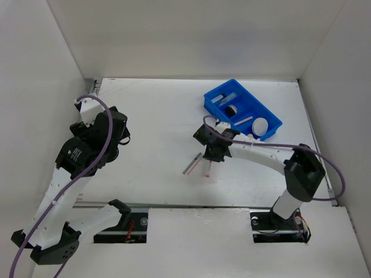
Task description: Organize the makeup
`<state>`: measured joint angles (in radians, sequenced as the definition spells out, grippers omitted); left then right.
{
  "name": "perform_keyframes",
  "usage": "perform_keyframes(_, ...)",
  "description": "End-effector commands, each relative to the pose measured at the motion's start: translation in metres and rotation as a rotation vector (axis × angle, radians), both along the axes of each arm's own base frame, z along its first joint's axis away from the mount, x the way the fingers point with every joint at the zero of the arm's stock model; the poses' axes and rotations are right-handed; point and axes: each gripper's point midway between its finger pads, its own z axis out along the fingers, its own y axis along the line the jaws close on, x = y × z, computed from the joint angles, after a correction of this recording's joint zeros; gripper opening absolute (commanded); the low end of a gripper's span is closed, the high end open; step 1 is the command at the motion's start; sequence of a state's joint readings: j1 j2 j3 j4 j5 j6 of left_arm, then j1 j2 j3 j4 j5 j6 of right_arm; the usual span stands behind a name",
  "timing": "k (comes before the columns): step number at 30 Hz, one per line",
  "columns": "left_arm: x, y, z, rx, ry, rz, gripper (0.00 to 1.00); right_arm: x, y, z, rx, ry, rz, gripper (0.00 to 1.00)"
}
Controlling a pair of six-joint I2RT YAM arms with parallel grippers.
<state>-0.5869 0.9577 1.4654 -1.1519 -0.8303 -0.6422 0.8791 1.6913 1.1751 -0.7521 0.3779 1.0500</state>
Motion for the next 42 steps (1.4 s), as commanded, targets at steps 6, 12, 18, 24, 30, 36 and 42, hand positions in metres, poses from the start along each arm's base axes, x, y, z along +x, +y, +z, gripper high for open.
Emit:
perform_keyframes(6,0.003,0.003,0.004,0.003,-0.030,0.014,0.82,0.105,-0.071,0.124,0.058,-0.293,-0.203,0.09)
perform_keyframes(12,0.004,0.004,0.003,0.021,-0.022,0.016,0.82,0.180,-0.129,0.136,0.134,-0.344,-0.327,0.09)
perform_keyframes(18,0.006,0.004,0.006,0.040,-0.014,0.018,0.82,0.236,-0.162,0.119,0.173,-0.329,-0.406,0.09)
perform_keyframes(24,0.005,0.005,0.008,0.045,-0.006,0.018,0.82,0.257,-0.193,0.102,0.155,-0.300,-0.474,0.20)
perform_keyframes(30,0.005,0.005,0.011,0.039,-0.015,0.018,0.82,0.265,-0.196,0.102,0.158,-0.302,-0.455,0.51)
perform_keyframes(36,0.005,0.005,0.015,0.033,-0.024,0.018,0.82,0.230,-0.179,0.145,0.177,-0.380,-0.379,0.57)
perform_keyframes(42,0.005,0.005,0.012,0.031,-0.020,0.022,0.82,0.124,-0.072,0.089,0.215,-0.226,-0.145,0.55)
